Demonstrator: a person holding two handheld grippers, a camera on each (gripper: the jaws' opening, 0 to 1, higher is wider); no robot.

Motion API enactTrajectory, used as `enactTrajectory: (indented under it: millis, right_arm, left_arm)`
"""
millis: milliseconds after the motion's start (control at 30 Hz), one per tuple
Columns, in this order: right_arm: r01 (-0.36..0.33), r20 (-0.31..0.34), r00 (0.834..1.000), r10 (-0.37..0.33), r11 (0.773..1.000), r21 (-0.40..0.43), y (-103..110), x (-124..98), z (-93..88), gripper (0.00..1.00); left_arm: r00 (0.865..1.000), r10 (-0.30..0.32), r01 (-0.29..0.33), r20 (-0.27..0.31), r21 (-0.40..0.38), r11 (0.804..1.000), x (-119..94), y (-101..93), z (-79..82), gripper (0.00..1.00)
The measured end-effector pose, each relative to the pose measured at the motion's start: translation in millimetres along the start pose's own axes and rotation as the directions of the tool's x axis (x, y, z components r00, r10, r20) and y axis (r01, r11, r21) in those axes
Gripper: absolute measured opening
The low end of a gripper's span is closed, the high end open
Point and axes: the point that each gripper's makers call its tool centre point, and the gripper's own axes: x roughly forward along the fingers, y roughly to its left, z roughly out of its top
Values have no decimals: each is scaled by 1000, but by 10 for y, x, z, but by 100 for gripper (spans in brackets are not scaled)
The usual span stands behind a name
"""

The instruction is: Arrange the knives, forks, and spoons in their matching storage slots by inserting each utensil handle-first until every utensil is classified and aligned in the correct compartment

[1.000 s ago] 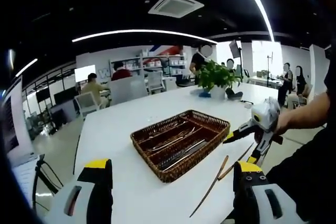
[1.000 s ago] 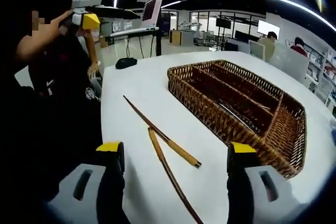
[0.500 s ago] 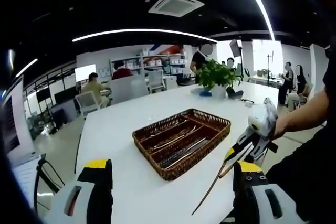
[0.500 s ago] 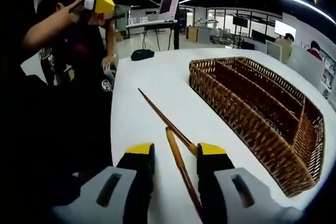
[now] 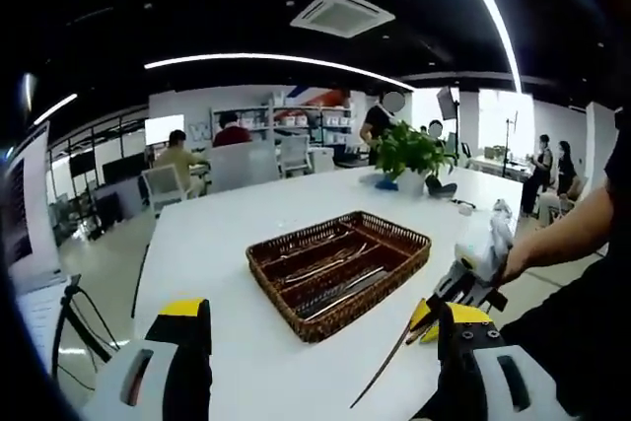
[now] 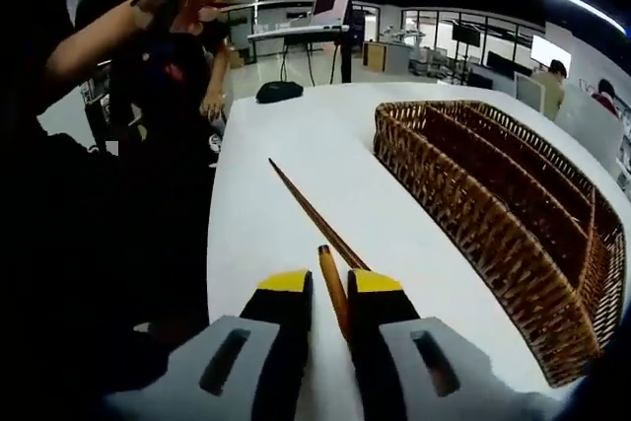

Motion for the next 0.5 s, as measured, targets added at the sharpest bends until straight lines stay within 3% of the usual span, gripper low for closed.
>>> enactTrajectory:
  millis: [500]
  right_arm:
    - [-4, 26, 1000, 6, 998, -68, 39, 42, 29, 3]
  left_arm:
    - [1000, 15, -15, -6, 3, 1000, -39, 22, -24, 100]
